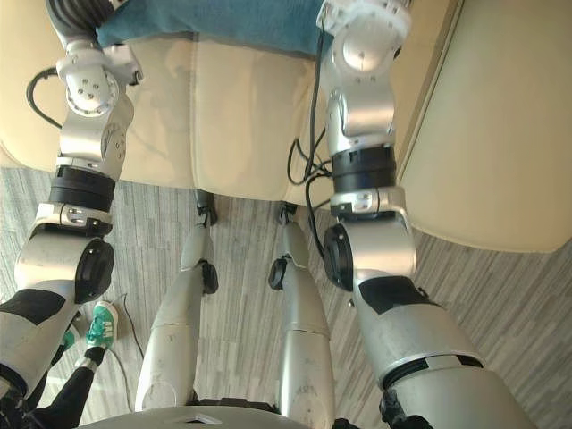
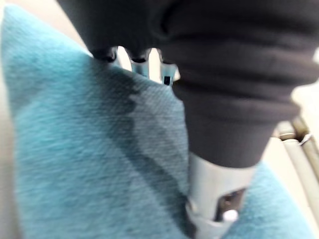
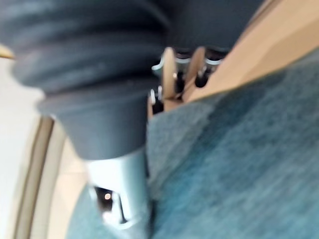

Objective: Pick up cushions and gather them together orderly.

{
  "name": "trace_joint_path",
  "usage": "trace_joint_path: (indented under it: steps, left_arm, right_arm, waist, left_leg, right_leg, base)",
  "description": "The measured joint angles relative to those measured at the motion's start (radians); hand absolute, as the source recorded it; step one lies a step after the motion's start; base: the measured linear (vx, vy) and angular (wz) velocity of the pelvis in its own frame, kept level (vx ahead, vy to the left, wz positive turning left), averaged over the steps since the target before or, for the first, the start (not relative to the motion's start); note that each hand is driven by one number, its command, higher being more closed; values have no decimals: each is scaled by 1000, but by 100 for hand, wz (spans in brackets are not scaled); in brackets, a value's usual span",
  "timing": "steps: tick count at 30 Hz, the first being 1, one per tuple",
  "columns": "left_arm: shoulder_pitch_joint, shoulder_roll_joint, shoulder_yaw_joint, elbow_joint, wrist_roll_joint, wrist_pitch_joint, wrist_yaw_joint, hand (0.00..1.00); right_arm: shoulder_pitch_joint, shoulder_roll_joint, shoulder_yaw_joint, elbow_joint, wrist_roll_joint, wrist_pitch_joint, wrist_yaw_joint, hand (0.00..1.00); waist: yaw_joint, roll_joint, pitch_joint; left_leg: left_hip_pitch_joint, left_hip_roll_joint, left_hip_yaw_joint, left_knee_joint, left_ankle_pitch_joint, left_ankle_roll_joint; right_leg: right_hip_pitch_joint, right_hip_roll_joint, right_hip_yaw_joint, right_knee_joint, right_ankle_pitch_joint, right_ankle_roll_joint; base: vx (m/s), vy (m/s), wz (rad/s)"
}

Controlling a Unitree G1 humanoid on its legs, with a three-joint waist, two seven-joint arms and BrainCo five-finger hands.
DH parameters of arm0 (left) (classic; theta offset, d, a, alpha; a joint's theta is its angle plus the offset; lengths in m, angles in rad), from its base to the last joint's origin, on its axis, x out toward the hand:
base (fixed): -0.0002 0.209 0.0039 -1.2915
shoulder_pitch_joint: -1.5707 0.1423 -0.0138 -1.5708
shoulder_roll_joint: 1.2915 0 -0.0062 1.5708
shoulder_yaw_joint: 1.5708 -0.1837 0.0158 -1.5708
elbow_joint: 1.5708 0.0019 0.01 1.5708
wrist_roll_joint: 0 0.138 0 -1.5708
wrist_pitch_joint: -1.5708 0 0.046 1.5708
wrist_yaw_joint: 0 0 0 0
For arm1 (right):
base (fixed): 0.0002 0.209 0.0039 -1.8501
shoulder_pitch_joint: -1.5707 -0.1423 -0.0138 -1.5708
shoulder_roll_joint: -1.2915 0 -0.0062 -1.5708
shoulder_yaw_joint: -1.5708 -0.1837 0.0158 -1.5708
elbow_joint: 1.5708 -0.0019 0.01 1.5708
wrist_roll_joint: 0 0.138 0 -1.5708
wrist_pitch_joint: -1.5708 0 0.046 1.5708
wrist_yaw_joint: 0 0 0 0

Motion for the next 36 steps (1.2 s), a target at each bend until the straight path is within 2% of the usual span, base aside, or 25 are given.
trace_joint_path:
  steps: [5, 9, 11, 15, 18, 22, 26, 27, 29, 32, 34, 35, 36]
  left_arm:
    - [36, 20, 35, -14, -19, -17, -5, 0]
    - [116, 72, 56, -48, -34, -21, -31, 0]
    - [147, 74, 66, -75, -34, -21, -38, 0]
    - [304, 88, 96, -170, -34, -22, -42, 0]
    - [453, 81, 108, -283, -35, -31, -48, 0]
    - [658, 11, 121, -367, -58, -53, -76, 0]
    - [888, -130, 95, -414, -93, -62, -136, 0]
    - [978, -180, 64, -407, -92, -62, -173, 0]
    - [1086, -212, 29, -349, -84, -54, -224, 0]
    - [1183, -218, -3, -202, -52, -35, -295, 0]
    - [1223, -215, -15, -5, -1, -17, -351, 0]
    - [1226, -214, -17, 29, 12, -14, -359, 0]
    - [1231, -213, -15, 114, 47, -6, -381, 0]
  right_arm:
    - [66, -3, -4, -50, -2, -1, 21, 0]
    - [186, -43, -24, -93, -3, 0, 59, 0]
    - [234, -52, -43, -132, -3, -1, 63, 0]
    - [430, -77, -98, -280, -3, -14, 84, 0]
    - [579, -76, -113, -380, -3, -45, 93, 0]
    - [781, -61, -70, -448, -18, -56, 145, 0]
    - [977, 32, 3, -469, -47, -66, 219, 0]
    - [1068, 69, 27, -454, -94, -64, 255, 0]
    - [1171, 112, 37, -374, -162, -59, 292, 0]
    - [1300, 184, 34, -192, -225, -41, 332, 0]
    - [1343, 218, 3, 68, -239, -28, 374, 0]
    - [1343, 219, -7, 115, -239, -22, 379, 0]
    - [1342, 220, -28, 232, -239, -13, 400, 0]
  waist:
    - [-16, 0, 0]
    - [-31, -2, 1]
    - [-31, -3, 1]
    - [-41, -12, 6]
    - [-44, -19, 5]
    - [-27, -21, 4]
    - [-16, -25, 1]
    - [-9, -30, -25]
    - [-7, -39, -80]
    - [0, -67, -171]
    - [-4, -75, -255]
    - [-4, -75, -265]
    - [-5, -75, -281]
  left_leg:
    - [0, 13, 17, 0, -1, -1]
    - [29, 25, 36, 0, -3, 3]
    - [42, 26, 41, 0, -6, 4]
    - [129, 31, 63, 0, -26, 10]
    - [201, 36, 71, 10, -47, 14]
    - [290, 49, 77, 100, -114, 19]
    - [377, 68, 76, 214, -204, 17]
    - [405, 75, 75, 257, -241, 18]
    - [445, 80, 62, 298, -279, 19]
    - [531, 72, 49, 303, -319, 15]
    - [593, 54, 38, 284, -334, 13]
    - [604, 48, 37, 275, -334, 13]
    - [641, 33, 36, 250, -333, 14]
  right_leg:
    - [-4, 14, 15, -4, 0, 0]
    - [15, 27, 29, -5, 2, -3]
    - [26, 30, 32, -5, 2, -3]
    - [105, 37, 50, -11, 1, -2]
    - [175, 41, 61, -7, -22, 8]
    - [276, 39, 71, 44, -69, 13]
    - [392, 36, 67, 93, -128, 19]
    - [432, 35, 64, 112, -152, 24]
    - [491, 34, 52, 120, -176, 28]
    - [586, 26, 41, 126, -215, 40]
    - [657, 13, 41, 95, -223, 56]
    - [668, 10, 41, 87, -221, 59]
    - [708, 3, 45, 57, -211, 69]
  base:
    - [51, 96, -10]
    - [21, 85, -11]
    - [-10, 57, -11]
    - [-30, 46, -13]
    - [-58, 15, -6]
    - [-19, -5, -4]
    - [53, -11, -2]
    - [77, -2, -2]
    - [161, 5, 11]
    - [151, 28, 15]
    - [144, 74, 14]
    - [86, 81, 6]
    - [111, 141, 2]
